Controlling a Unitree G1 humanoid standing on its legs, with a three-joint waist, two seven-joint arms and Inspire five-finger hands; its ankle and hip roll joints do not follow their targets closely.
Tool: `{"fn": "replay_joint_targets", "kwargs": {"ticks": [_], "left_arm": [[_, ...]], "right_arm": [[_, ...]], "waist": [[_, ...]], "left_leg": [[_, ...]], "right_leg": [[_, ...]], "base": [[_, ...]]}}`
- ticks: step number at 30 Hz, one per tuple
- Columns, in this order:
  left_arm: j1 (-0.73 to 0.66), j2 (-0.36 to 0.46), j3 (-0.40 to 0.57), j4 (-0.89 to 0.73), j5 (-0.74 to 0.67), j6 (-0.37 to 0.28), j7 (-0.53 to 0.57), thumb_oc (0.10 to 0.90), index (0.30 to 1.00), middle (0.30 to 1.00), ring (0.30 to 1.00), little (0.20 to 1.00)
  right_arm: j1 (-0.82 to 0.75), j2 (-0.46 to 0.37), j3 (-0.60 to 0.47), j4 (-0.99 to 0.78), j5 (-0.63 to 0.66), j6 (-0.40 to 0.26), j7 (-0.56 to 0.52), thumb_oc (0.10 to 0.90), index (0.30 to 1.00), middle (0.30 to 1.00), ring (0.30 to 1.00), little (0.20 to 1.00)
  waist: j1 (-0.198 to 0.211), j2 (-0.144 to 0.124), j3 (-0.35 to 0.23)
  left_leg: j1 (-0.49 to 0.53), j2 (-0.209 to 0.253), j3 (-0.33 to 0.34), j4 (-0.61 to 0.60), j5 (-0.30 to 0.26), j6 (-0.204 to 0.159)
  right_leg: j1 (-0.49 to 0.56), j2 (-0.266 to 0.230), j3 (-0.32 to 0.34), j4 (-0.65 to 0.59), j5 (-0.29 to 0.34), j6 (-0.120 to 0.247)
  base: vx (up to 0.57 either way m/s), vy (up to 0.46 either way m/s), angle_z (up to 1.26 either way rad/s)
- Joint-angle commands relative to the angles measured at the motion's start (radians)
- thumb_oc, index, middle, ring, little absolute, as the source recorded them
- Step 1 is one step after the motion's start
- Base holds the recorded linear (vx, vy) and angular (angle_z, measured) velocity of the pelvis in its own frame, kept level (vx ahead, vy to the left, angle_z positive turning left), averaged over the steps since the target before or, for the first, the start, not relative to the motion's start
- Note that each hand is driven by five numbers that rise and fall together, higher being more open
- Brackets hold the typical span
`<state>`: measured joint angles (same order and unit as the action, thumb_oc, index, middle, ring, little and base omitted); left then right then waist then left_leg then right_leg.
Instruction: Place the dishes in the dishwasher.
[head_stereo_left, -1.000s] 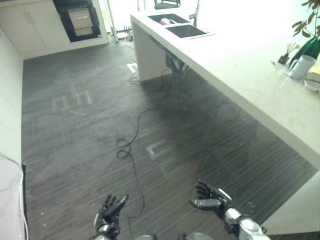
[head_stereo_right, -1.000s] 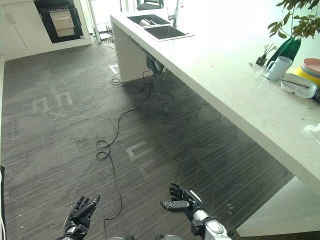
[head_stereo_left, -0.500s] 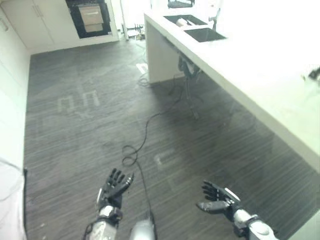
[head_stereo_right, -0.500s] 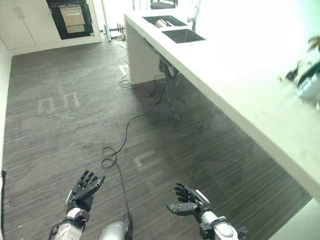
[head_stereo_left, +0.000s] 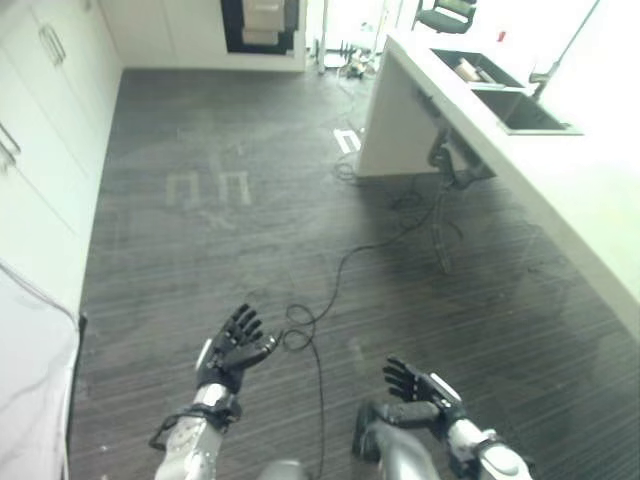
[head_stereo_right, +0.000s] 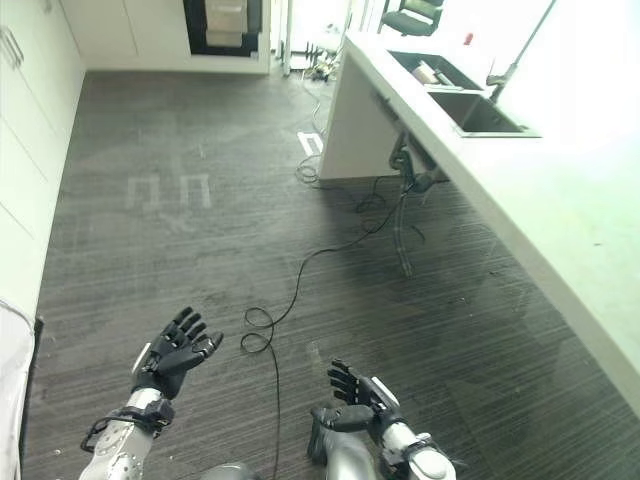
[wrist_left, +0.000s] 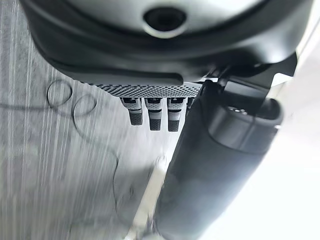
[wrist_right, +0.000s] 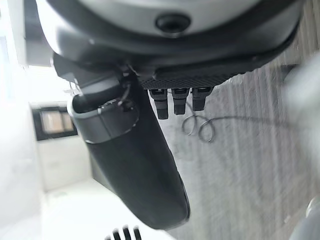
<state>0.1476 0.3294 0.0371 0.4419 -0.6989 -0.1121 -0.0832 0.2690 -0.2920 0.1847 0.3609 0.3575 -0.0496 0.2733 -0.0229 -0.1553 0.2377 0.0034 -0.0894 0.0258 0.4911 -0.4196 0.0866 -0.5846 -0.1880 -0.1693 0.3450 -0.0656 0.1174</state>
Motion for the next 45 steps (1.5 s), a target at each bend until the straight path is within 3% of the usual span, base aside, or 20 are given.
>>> {"fn": "replay_joint_targets", "kwargs": {"ticks": [1,7,8,10,11,12,13,16,18,20,23,26,28,31,33,34,35,37,40,45], "left_arm": [[0.0,0.019,-0.064,-0.21,0.007,-0.1,-0.074,0.8,0.9,0.9,0.9,0.9],[0.021,0.004,-0.057,-0.256,-0.007,-0.094,-0.056,0.8,0.9,0.9,0.9,0.9],[0.024,0.001,-0.06,-0.261,-0.01,-0.094,-0.057,0.8,0.9,0.9,0.9,0.9],[0.035,-0.01,-0.074,-0.261,-0.024,-0.09,-0.065,0.8,0.9,0.9,0.9,0.9],[0.034,-0.015,-0.081,-0.262,-0.031,-0.087,-0.071,0.8,0.9,0.9,0.9,0.9],[0.041,-0.023,-0.086,-0.269,-0.031,-0.095,-0.074,0.8,0.9,0.9,0.9,0.9],[0.048,-0.022,-0.087,-0.273,-0.03,-0.102,-0.082,0.8,0.9,0.9,0.9,0.9],[0.051,-0.018,-0.082,-0.27,-0.059,-0.117,-0.09,0.8,0.9,0.9,0.9,0.9],[0.061,-0.017,-0.073,-0.288,-0.071,-0.11,-0.084,0.8,0.9,0.9,0.9,0.9],[0.065,-0.019,-0.077,-0.296,-0.074,-0.111,-0.085,0.8,0.9,0.9,0.9,0.9],[0.08,-0.035,-0.069,-0.301,-0.061,-0.121,-0.117,0.8,0.9,0.9,0.9,0.9],[0.075,-0.027,-0.065,-0.315,-0.047,-0.118,-0.122,0.8,0.9,0.9,0.9,0.9],[0.036,-0.001,-0.077,-0.327,-0.025,-0.098,-0.126,0.8,0.9,0.9,0.9,0.9],[0.008,0.028,-0.102,-0.331,0.002,-0.081,-0.141,0.8,0.9,0.9,0.9,0.9],[-0.004,0.041,-0.11,-0.319,0.018,-0.083,-0.154,0.8,0.9,0.9,0.9,0.9],[-0.006,0.044,-0.111,-0.32,0.024,-0.088,-0.156,0.8,0.9,0.9,0.9,0.9],[-0.002,0.044,-0.113,-0.332,0.036,-0.094,-0.144,0.8,0.9,0.9,0.9,0.9],[0.006,0.05,-0.105,-0.358,0.044,-0.093,-0.124,0.8,0.9,0.9,0.9,0.9],[0.017,0.072,-0.081,-0.392,0.031,-0.092,-0.129,0.8,0.9,0.9,0.9,0.9],[0.046,0.102,-0.066,-0.494,0.041,-0.133,-0.12,0.8,0.9,0.9,0.9,0.9]], "right_arm": [[-0.035,-0.067,-0.045,-0.118,0.026,-0.103,-0.014,0.8,0.9,0.9,0.9,0.9],[-0.072,-0.117,-0.053,-0.164,-0.04,-0.101,-0.055,0.8,0.9,0.9,0.9,0.9],[-0.075,-0.126,-0.057,-0.171,-0.048,-0.101,-0.054,0.8,0.9,0.9,0.9,0.9],[-0.08,-0.165,-0.074,-0.19,-0.088,-0.107,-0.047,0.8,0.9,0.9,0.9,0.9],[-0.083,-0.177,-0.077,-0.194,-0.079,-0.109,-0.039,0.8,0.9,0.9,0.9,0.9],[-0.082,-0.19,-0.082,-0.2,-0.069,-0.109,-0.02,0.8,0.9,0.9,0.9,0.9],[-0.08,-0.192,-0.086,-0.202,-0.075,-0.111,-0.012,0.8,0.9,0.9,0.9,0.9],[-0.1,-0.2,-0.066,-0.186,-0.098,-0.115,-0.022,0.8,0.9,0.9,0.9,0.9],[-0.109,-0.198,-0.053,-0.193,-0.104,-0.101,-0.022,0.8,0.9,0.9,0.9,0.9],[-0.101,-0.195,-0.051,-0.208,-0.109,-0.097,-0.022,0.8,0.9,0.9,0.9,0.9],[-0.066,-0.198,-0.061,-0.23,-0.123,-0.12,-0.014,0.8,0.9,0.9,0.9,0.9],[-0.065,-0.206,-0.07,-0.249,-0.109,-0.123,-0.007,0.8,0.9,0.9,0.9,0.9],[-0.037,-0.195,-0.091,-0.285,-0.084,-0.126,-0.003,0.8,0.9,0.9,0.9,0.9],[-0.041,-0.161,-0.084,-0.293,-0.099,-0.138,-0.037,0.8,0.9,0.9,0.9,0.9],[-0.058,-0.141,-0.077,-0.286,-0.084,-0.137,-0.049,0.8,0.9,0.9,0.9,0.9],[-0.063,-0.133,-0.072,-0.294,-0.081,-0.132,-0.048,0.8,0.9,0.9,0.9,0.9],[-0.07,-0.124,-0.062,-0.295,-0.086,-0.129,-0.043,0.8,0.9,0.9,0.9,0.9],[-0.08,-0.119,-0.044,-0.291,-0.089,-0.128,-0.041,0.8,0.9,0.9,0.9,0.9],[-0.074,-0.124,-0.044,-0.311,-0.073,-0.117,-0.032,0.8,0.9,0.9,0.9,0.9],[-0.041,-0.155,-0.066,-0.344,-0.036,-0.144,-0.024,0.8,0.9,0.9,0.9,0.9]], "waist": [[-0.042,0.081,-0.071],[-0.03,0.079,-0.126],[-0.028,0.086,-0.129],[-0.018,0.085,-0.133],[-0.013,0.066,-0.124],[0.006,0.038,-0.101],[0.017,0.034,-0.088],[0.045,0.051,-0.066],[0.049,0.087,-0.069],[0.05,0.136,-0.073],[0.064,0.157,-0.083],[0.064,0.151,-0.088],[0.052,0.132,-0.113],[0.039,0.106,-0.134],[0.023,0.127,-0.133],[0.017,0.155,-0.12],[0.01,0.175,-0.107],[0.008,0.173,-0.095],[-0.001,0.143,-0.077],[-0.03,0.083,-0.041]], "left_leg": [[-0.008,-0.014,-0.064,-0.191,0.164,-0.065],[0.084,0.002,-0.056,-0.191,0.109,-0.089],[0.101,0.013,-0.054,-0.191,0.141,-0.099],[0.167,0.048,-0.007,-0.191,0.418,-0.159],[0.119,0.059,0.032,-0.08,0.491,-0.179],[-0.026,0.034,0.048,0.156,0.529,-0.185],[-0.129,0.061,0.064,0.247,0.536,-0.185],[-0.185,0.104,0.114,0.096,0.513,-0.171],[-0.159,0.144,0.153,-0.191,0.524,-0.177],[-0.28,0.189,0.085,-0.191,0.434,-0.185],[-0.379,0.184,-0.007,-0.191,0.448,-0.206],[-0.365,0.178,-0.002,-0.191,0.417,-0.187],[-0.315,0.144,0.013,-0.191,0.372,-0.14],[-0.277,0.093,0.013,-0.191,0.346,-0.103],[-0.235,0.087,0.004,-0.191,0.327,-0.082],[-0.203,0.094,-0.006,-0.191,0.312,-0.07],[-0.169,0.091,-0.014,-0.191,0.299,-0.064],[-0.146,0.081,-0.011,-0.191,0.29,-0.066],[-0.11,0.074,0.001,-0.191,0.267,-0.078],[-0.014,0.036,0.031,-0.191,0.191,-0.093]], "right_leg": [[0.196,0.047,-0.016,-0.045,0.094,0.05],[0.306,0.068,-0.026,-0.045,0.087,0.006],[0.318,0.081,-0.028,-0.045,0.075,-0.007],[0.369,0.104,-0.015,-0.045,0.026,-0.046],[0.399,0.096,-0.008,-0.045,0.008,-0.062],[0.444,0.079,0.003,-0.045,-0.008,-0.079],[0.469,0.079,0.0,-0.045,-0.018,-0.088],[0.517,0.107,0.006,-0.045,-0.061,-0.086],[0.539,0.16,0.052,-0.045,-0.099,-0.067],[0.551,0.219,0.105,-0.045,-0.125,-0.055],[0.611,0.26,0.186,-0.045,-0.178,-0.059],[0.646,0.229,0.204,-0.045,-0.198,-0.04],[0.69,0.173,0.195,-0.045,-0.185,-0.004],[0.707,0.115,0.155,-0.045,0.0,0.051],[0.715,0.097,0.108,0.012,0.192,0.077],[0.639,0.098,0.079,0.182,0.225,0.074],[0.536,0.098,0.06,0.286,0.23,0.059],[0.48,0.093,0.01,0.233,0.174,0.035],[0.501,0.1,-0.073,-0.034,0.162,0.038],[0.282,0.006,-0.115,-0.045,0.125,0.064]], "base": [[0.44,-0.182,0.66],[0.39,-0.226,0.48],[0.43,-0.223,-0.57],[0.4,-0.247,-0.45],[0.28,-0.265,-0.49],[0.22,-0.256,-0.53],[0.19,-0.201,-0.43],[0.26,-0.041,-0.83],[0.4,0.184,-0.81],[0.45,0.28,-0.51],[0.45,0.228,-0.37],[0.38,0.249,-0.77],[0.48,0.253,-0.76],[0.35,0.14,0.02],[0.38,0.229,0.22],[0.29,0.263,0.13],[0.28,0.236,0.06],[0.29,0.07,-0.08],[0.32,-0.117,0.1],[0.42,-0.2,-0.28]]}}
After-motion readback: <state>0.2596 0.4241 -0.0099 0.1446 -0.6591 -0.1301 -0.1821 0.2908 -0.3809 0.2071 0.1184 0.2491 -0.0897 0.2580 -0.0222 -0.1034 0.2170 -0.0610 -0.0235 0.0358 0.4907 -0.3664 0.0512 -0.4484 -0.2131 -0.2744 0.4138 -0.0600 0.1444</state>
